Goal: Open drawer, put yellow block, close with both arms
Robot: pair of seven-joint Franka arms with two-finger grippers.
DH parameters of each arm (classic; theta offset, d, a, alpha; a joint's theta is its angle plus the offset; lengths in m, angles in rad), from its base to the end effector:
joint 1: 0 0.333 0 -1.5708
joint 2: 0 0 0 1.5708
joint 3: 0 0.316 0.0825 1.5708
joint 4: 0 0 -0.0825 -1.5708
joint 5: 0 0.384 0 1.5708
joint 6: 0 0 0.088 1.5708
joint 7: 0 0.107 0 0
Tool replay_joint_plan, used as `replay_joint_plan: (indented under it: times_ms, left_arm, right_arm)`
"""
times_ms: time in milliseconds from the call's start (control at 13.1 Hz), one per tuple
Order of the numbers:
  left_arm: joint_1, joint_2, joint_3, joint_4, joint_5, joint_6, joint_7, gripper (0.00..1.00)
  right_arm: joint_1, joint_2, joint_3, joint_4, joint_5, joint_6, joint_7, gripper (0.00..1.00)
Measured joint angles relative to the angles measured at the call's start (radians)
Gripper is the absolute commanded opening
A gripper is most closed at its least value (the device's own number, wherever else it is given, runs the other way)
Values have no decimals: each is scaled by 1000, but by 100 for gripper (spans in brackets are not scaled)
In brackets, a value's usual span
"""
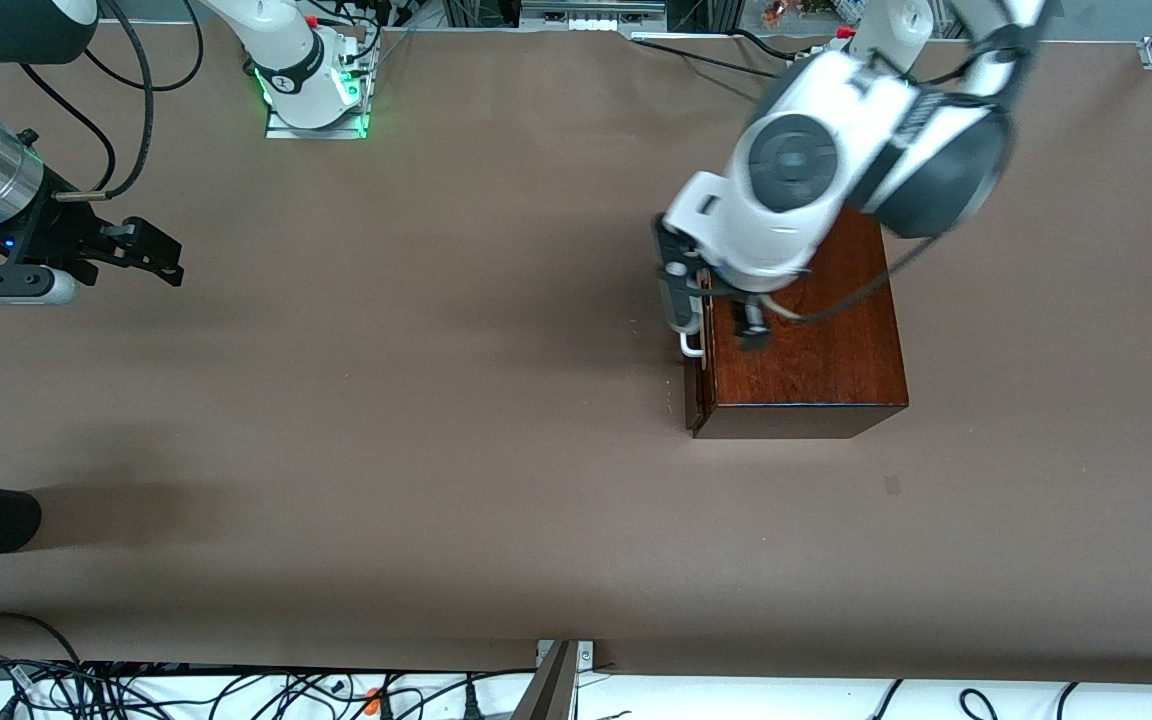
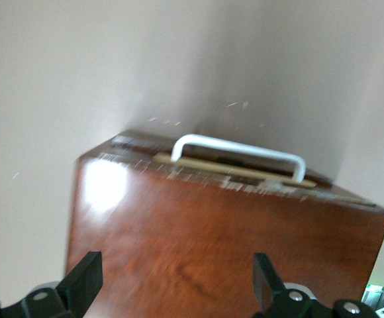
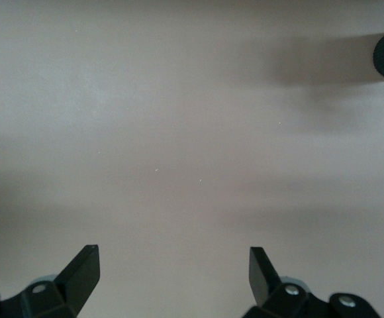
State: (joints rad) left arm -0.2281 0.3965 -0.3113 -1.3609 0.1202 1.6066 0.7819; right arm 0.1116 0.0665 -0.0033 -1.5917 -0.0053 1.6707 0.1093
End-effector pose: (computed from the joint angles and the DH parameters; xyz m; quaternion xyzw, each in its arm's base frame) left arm 0.5887 -0.2981 0.4930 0.7886 -0.6113 -0.0656 0.0081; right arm 0.5790 0.0625 0.5856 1.0000 -0.0002 0.0065 0.0020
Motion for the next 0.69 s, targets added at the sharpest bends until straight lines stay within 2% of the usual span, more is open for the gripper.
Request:
replay_joint_plan:
  times_ms: [152, 381, 457, 686]
  left_arm:
    - [81, -41, 11, 4, -9, -3, 1, 100]
    - [212, -49, 30, 12, -23, -5, 18, 100]
    - [232, -49, 69, 13, -56, -3, 28, 100]
    - [213, -68, 263, 19, -267, -3, 46, 100]
  right_arm:
    - [0, 0, 0, 0, 0, 0, 0, 100]
    - [0, 0, 0, 1, 0, 0, 0, 100]
    - [0, 0, 0, 1, 0, 0, 0, 100]
    - [0, 1, 0, 1, 0, 0, 0, 100]
